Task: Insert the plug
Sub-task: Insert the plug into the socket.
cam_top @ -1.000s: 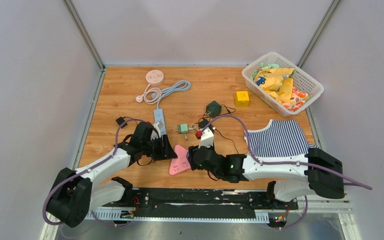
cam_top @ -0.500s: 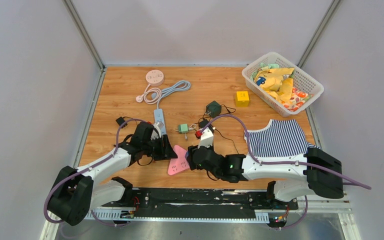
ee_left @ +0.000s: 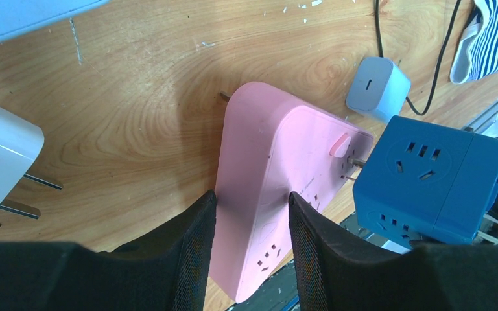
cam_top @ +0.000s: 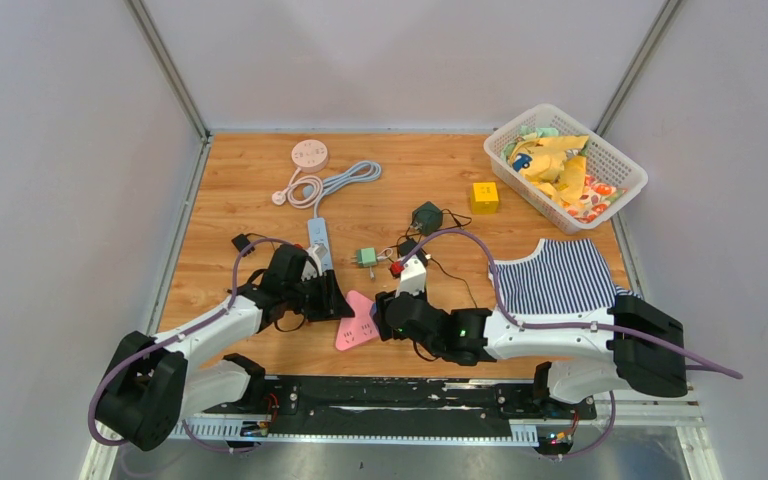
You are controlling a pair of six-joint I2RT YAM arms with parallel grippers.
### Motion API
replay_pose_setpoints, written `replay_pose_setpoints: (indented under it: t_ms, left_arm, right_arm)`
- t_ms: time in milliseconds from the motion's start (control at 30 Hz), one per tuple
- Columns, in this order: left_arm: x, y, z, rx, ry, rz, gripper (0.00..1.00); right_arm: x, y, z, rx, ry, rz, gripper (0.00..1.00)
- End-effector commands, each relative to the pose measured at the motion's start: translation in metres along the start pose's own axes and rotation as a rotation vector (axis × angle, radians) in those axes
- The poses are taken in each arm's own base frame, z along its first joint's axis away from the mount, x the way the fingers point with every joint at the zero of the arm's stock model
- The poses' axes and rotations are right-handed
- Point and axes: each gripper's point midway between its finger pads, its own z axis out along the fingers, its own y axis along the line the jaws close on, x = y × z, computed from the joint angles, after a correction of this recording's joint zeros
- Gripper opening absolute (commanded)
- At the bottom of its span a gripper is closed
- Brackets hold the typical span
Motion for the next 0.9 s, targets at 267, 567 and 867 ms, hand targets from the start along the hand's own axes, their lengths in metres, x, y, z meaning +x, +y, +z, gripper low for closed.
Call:
replay_pose_setpoints:
  t_ms: [267,567,867]
  left_arm:
    - [0.003,-0.001,0.002,0.017,0.007,-0.012,0.48]
    - [0.003,0.000,0.003,0.015,0.009,-0.010,0.49]
    - [0.003,0.000,0.002,0.014,0.010,-0.009,0.49]
  right_arm:
    - [0.002,0.002,-0.005,-0.013,0.000,-0.030,0.00]
    - [-0.004,-0.001,-0.007,0.010,-0.015,-0.040,0.00]
    - [-0.011,0.000,-0.010,0.006,-0.030,-0.037,0.00]
